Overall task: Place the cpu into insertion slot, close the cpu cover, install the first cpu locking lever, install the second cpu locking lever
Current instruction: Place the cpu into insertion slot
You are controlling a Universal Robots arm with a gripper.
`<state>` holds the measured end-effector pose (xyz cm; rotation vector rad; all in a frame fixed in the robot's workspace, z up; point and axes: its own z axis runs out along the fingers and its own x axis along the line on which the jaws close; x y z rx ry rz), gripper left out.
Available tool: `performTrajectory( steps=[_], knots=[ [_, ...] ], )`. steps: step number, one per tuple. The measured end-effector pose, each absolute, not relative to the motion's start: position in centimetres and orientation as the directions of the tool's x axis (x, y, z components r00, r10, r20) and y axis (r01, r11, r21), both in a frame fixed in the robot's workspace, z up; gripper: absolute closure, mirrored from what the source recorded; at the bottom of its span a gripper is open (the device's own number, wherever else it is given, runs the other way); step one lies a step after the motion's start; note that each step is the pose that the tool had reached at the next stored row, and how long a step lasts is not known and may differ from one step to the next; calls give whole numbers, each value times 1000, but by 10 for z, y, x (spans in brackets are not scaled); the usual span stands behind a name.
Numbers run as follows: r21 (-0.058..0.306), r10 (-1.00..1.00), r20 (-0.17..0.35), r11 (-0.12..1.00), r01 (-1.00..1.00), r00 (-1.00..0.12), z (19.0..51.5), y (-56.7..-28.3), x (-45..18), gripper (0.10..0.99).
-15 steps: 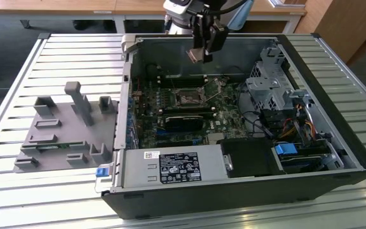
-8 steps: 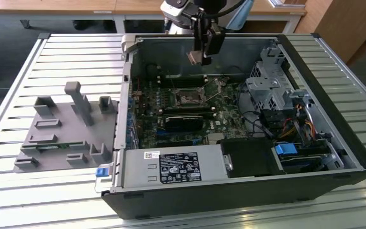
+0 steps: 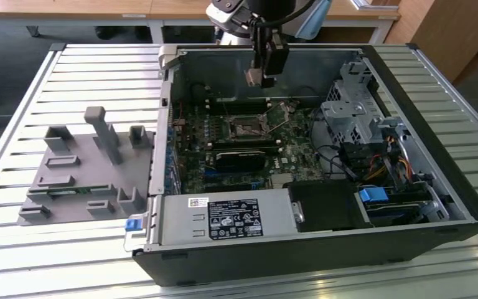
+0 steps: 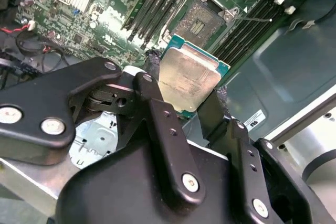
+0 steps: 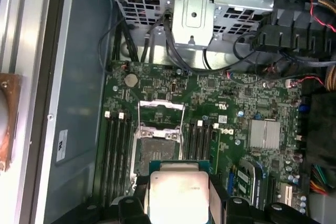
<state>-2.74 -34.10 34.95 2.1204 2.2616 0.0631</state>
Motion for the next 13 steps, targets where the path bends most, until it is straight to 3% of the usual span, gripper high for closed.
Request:
performTrajectory(
  steps=[13],
  knots=[
    [58, 999, -11, 38, 998, -37, 344, -341, -28, 549]
  ],
)
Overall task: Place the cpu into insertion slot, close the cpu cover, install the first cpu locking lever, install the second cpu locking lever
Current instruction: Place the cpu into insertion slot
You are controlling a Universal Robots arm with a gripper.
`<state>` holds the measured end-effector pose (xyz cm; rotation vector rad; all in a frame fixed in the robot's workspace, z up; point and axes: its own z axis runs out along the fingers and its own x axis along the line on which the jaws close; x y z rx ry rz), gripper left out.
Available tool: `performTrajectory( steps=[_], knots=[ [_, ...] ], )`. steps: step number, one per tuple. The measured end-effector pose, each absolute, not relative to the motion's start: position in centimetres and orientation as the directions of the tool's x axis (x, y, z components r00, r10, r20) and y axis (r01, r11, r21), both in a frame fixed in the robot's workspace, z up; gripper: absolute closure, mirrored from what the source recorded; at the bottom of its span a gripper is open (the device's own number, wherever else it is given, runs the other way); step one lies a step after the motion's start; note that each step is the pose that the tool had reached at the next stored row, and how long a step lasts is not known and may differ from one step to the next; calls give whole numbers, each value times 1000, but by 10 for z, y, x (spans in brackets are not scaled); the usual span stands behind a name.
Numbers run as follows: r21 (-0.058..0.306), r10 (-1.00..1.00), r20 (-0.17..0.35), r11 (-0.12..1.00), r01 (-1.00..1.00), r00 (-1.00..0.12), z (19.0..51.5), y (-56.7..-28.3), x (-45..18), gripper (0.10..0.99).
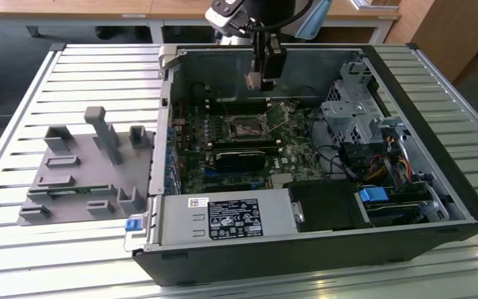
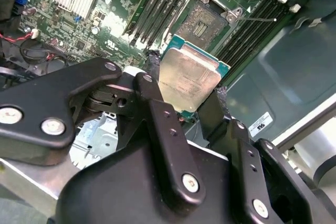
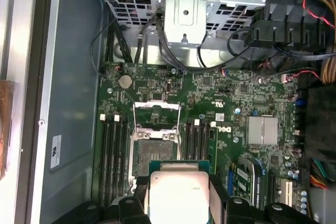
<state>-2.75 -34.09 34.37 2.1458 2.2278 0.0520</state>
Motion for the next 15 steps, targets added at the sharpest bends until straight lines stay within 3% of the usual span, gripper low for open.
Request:
performTrajectory(
  steps=[15],
  knots=[
    [58, 999, -11, 46, 997, -45, 324, -340, -27, 549]
  ],
)
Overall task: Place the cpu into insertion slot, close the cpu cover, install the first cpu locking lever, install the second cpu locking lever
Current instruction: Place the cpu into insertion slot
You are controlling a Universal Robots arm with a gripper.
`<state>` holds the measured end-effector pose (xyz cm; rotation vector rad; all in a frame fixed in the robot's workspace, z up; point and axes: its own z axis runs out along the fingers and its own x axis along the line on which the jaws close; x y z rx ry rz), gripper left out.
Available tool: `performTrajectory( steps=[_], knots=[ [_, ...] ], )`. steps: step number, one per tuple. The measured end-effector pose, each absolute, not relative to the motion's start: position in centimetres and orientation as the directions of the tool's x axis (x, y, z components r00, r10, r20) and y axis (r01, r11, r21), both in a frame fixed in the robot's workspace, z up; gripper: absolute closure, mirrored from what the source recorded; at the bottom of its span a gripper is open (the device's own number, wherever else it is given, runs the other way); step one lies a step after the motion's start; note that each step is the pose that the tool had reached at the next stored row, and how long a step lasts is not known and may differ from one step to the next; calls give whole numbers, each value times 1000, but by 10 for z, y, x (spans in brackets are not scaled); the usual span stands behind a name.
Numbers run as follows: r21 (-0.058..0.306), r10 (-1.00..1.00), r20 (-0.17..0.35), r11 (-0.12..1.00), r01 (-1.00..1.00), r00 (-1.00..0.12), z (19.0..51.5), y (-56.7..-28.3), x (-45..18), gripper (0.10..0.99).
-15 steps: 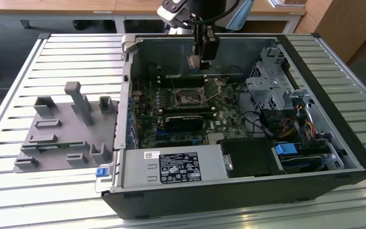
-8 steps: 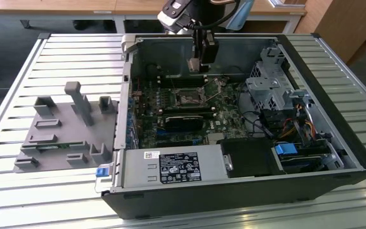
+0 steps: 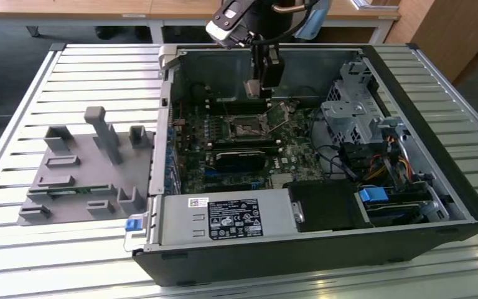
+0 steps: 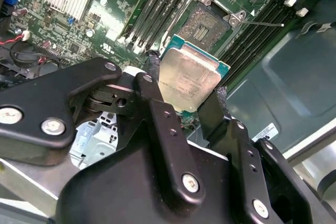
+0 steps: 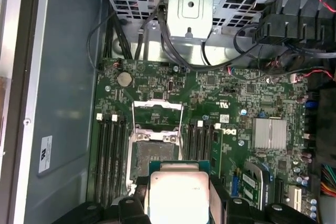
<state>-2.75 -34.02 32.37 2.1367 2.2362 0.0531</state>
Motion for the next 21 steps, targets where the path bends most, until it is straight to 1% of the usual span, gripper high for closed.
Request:
performTrajectory(
  steps=[10, 21],
  knots=[
    [58, 998, -11, 64, 996, -63, 307, -340, -28, 549],
    [58, 998, -12, 63, 996, -62, 296, -339, -28, 549]
  ],
)
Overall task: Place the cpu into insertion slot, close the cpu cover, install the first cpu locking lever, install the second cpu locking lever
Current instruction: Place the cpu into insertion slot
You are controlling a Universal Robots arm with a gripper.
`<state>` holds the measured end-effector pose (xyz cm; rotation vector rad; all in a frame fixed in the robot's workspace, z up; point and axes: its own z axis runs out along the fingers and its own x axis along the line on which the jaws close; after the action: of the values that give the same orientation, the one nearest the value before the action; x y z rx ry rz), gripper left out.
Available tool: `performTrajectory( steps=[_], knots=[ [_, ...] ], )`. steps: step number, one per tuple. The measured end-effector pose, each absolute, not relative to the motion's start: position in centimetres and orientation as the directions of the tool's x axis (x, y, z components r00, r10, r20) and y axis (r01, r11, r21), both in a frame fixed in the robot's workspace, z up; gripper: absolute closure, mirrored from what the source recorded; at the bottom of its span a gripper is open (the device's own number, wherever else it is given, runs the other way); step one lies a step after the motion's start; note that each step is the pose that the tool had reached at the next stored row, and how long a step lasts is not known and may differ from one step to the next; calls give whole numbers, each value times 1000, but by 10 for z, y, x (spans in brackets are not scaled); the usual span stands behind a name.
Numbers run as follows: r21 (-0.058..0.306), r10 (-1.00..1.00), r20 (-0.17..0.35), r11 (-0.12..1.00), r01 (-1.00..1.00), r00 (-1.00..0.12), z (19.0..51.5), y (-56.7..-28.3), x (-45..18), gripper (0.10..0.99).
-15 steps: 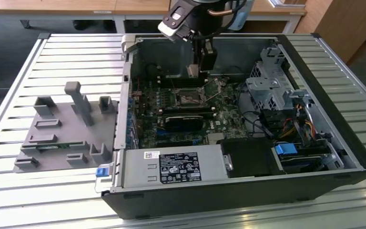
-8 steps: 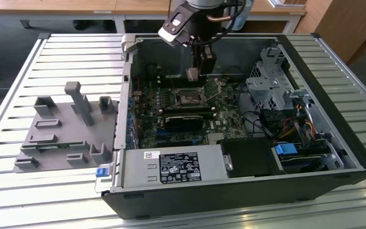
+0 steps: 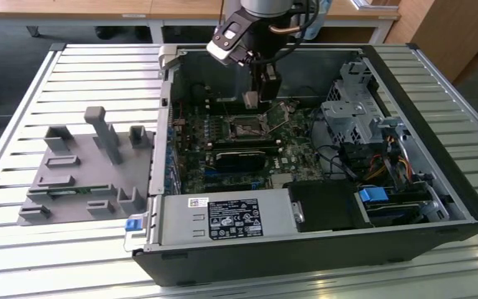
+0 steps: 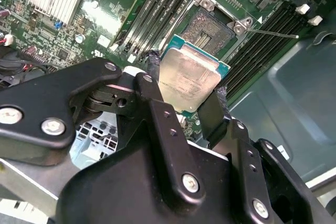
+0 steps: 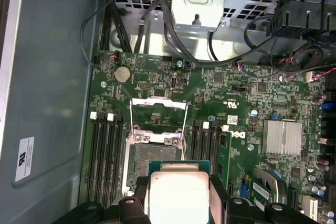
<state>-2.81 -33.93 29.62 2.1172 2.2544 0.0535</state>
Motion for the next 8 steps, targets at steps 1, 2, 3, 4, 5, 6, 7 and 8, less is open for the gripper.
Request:
performTrajectory(
  steps=[1, 2, 3, 4, 5, 6, 7, 8],
  knots=[
    [59, 998, -12, 63, 996, -62, 296, -339, -28, 549],
    [59, 998, -13, 63, 996, -62, 295, -339, -28, 549],
    [59, 998, -13, 63, 996, -62, 294, -339, -28, 549],
    [59, 998, -13, 62, 996, -62, 293, -339, -28, 549],
    [59, 998, -13, 62, 996, -61, 292, -339, -28, 549],
    [59, 998, -14, 61, 996, -61, 291, -338, -28, 549],
    [59, 998, -14, 61, 996, -60, 290, -338, -28, 549],
    [59, 998, -14, 60, 996, -60, 289, -338, -28, 549]
  ],
)
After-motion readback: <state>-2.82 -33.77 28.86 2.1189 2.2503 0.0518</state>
